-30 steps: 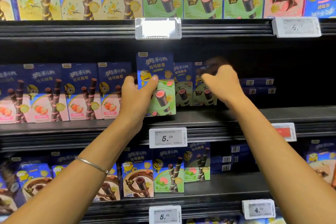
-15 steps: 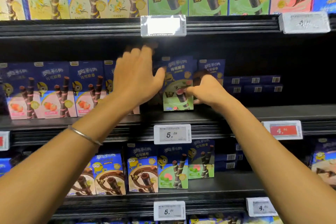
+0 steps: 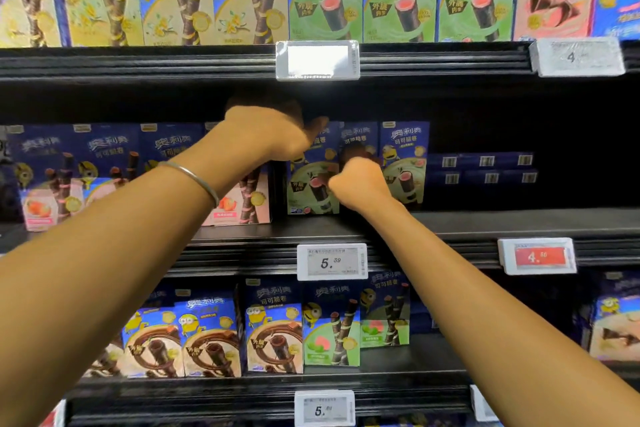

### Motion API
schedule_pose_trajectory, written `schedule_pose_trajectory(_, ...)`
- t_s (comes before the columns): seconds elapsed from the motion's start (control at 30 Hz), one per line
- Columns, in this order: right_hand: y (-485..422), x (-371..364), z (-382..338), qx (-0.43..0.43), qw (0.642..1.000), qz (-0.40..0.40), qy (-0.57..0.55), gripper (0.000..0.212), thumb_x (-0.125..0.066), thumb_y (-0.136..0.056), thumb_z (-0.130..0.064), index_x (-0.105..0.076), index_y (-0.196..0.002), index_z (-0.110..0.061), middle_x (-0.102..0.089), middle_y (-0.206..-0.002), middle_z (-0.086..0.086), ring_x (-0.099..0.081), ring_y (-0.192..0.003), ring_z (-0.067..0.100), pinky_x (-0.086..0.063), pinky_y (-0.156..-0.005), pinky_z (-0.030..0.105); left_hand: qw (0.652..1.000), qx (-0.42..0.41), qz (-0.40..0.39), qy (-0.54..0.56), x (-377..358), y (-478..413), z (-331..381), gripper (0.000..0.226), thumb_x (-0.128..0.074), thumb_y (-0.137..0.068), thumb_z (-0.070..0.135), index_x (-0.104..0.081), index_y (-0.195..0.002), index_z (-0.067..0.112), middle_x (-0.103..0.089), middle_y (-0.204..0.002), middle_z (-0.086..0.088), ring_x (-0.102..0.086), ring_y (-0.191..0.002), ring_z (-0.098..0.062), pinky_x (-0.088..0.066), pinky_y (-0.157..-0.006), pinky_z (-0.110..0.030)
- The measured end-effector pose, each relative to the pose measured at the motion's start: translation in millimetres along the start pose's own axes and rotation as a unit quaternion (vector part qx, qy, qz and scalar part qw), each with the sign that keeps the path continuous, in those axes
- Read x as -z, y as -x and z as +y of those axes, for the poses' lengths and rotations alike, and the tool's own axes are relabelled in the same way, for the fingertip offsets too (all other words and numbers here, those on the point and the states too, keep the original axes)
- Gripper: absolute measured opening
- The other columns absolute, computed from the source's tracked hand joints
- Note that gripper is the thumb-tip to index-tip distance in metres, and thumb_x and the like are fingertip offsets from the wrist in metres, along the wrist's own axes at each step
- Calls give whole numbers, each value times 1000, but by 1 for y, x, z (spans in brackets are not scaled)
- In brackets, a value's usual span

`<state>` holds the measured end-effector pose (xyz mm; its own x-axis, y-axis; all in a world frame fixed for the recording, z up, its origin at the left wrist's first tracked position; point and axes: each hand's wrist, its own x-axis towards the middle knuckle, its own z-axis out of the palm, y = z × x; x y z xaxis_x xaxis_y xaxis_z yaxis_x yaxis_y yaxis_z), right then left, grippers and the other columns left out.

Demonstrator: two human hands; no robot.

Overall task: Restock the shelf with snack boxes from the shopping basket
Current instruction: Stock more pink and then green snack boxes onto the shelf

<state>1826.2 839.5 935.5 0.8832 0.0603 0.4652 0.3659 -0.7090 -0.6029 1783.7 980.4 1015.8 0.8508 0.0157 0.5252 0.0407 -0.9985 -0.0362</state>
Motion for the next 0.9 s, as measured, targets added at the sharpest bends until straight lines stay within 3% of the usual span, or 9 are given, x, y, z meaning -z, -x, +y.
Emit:
schedule_pose_trajectory(0.13,1,-3,-3,-8,1000,4,4,14,-62,-92,-16,-54,-102,-9,-57,-93,10,-60,-92,33,-46,-74,32,999,-27,-10,32,-6,-8,0,76,-27,-104,70,-36,-159,19,-38,-165,-12,-41,-148,-34,-34,-115,-40)
schedule_pose_trajectory(0.2,-2,-4,-4,-11,1000,5,1,28,-63,-92,-17,-53,-116,-7,-63,-103,16,-63,-100,36,-50,-76,34,997,-24,-32,62,-8,-16,-2,78,-25,-105,69,-30,-163,18,-32,-169,-11,-35,-151,-33,-29,-118,-40)
schedule_pose_trajectory(0.37,-7,-8,-9,-10,1000,-11,27,63,-68,-93,-26,-41,-147,-7,-61,-131,21,-61,-119,40,-54,-94,41,995,-23,-46,89,-18,-39,-11,77,-18,-107,65,-33,-162,15,-33,-168,-12,-33,-153,-32,-24,-122,-39)
schedule_pose_trajectory(0.47,-11,-9,-14,-19,999,-19,28,73,-76,-89,-31,-40,-146,-5,-59,-136,20,-58,-124,41,-53,-97,42,993,-14,-45,104,-21,-45,-14,75,-16,-108,63,-28,-164,15,-26,-171,-11,-28,-156,-31,-19,-123,-37)
schedule_pose_trajectory(0.6,-15,-10,-19,-36,999,-21,12,66,-81,-86,-22,-44,-138,-4,-58,-136,20,-57,-126,40,-51,-97,42,993,-14,-48,107,-21,-46,-17,77,-15,-107,65,-30,-163,14,-28,-170,-12,-29,-155,-31,-20,-122,-38)
schedule_pose_trajectory(0.77,-14,-12,-23,-44,999,-31,4,85,-82,-84,-28,-33,-148,-2,-53,-141,22,-51,-132,41,-49,-105,48,993,-11,-42,109,-18,-42,-14,76,-19,-108,63,-35,-161,11,-35,-167,-14,-36,-151,-32,-25,-119,-35)
schedule_pose_trajectory(0.9,-15,-13,-18,-28,999,-22,-28,69,-81,-85,-26,-43,-138,-3,-60,-131,18,-59,-121,39,-54,-93,43,993,-19,-50,103,-13,-37,-12,71,-20,-109,60,-35,-161,14,-34,-168,-12,-34,-152,-31,-24,-120,-35)
